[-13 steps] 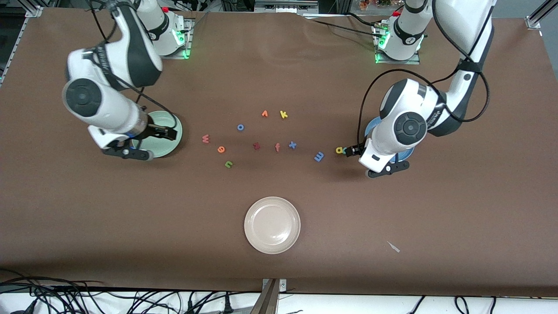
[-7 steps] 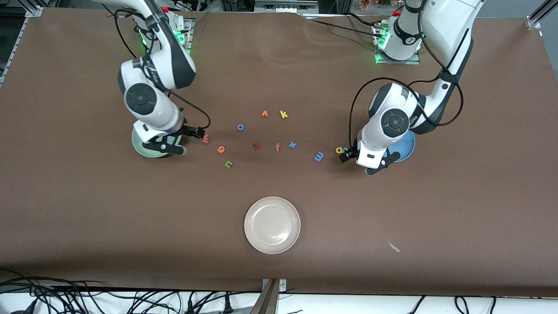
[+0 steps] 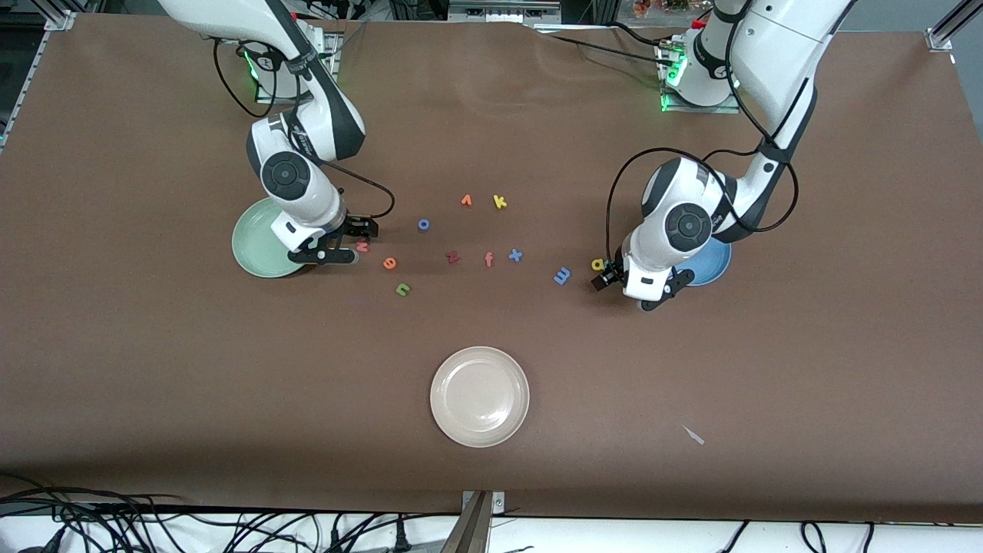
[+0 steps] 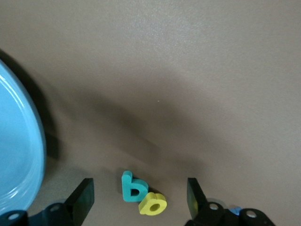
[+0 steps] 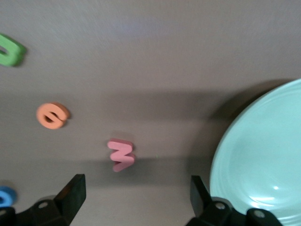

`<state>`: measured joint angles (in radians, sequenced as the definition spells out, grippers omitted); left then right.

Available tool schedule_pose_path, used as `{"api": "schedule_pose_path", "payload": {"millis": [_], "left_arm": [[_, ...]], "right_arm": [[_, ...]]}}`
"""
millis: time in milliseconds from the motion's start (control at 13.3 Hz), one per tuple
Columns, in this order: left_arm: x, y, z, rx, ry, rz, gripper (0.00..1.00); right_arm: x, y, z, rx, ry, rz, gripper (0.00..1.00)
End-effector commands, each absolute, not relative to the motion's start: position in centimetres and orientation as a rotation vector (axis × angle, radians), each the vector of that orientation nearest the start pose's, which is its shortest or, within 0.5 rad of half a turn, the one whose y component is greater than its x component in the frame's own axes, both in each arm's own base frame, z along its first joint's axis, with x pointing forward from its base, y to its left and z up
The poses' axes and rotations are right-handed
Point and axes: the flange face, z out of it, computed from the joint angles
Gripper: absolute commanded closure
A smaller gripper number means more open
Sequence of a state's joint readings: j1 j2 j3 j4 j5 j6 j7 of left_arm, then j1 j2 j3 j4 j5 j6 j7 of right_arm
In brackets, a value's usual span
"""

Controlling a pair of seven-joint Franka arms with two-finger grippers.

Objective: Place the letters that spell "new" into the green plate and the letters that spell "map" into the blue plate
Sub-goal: 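Grasp the pink letter with the right gripper while the left gripper grasps teal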

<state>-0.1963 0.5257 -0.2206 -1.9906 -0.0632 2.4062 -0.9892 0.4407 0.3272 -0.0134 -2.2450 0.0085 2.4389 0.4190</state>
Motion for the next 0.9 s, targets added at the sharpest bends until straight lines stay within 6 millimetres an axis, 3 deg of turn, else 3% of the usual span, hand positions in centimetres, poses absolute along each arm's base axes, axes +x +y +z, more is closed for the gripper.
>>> {"api": "schedule_pose_path", "payload": {"millis": [0, 75, 150, 376, 827], "left_arm": [[55.1, -24.2, 18.6, -3.026, -1.079, 0.295, 0.17], [54.9, -24.4, 18.2, -3.023, -1.079, 0.302, 0.17], [54.8, -24.4, 17.8, -3.013, -1.098, 0.319, 0.19], [54.3, -24.6, 16.8, -2.992, -1.122, 0.35, 0.24], [53.6, -25.1, 16.1, -2.983, -1.1, 0.374, 0.43]], "right_arm": [[47.9, 21.9, 19.9, -3.18, -0.037, 0.131, 0.26], [47.9, 21.9, 19.8, -3.179, -0.037, 0.124, 0.35], [47.9, 21.9, 19.6, -3.179, -0.037, 0.124, 0.36], [48.0, 22.5, 18.0, -3.161, -0.036, 0.065, 0.35], [47.6, 23.4, 17.6, -3.153, -0.04, 0.074, 0.37]]}}
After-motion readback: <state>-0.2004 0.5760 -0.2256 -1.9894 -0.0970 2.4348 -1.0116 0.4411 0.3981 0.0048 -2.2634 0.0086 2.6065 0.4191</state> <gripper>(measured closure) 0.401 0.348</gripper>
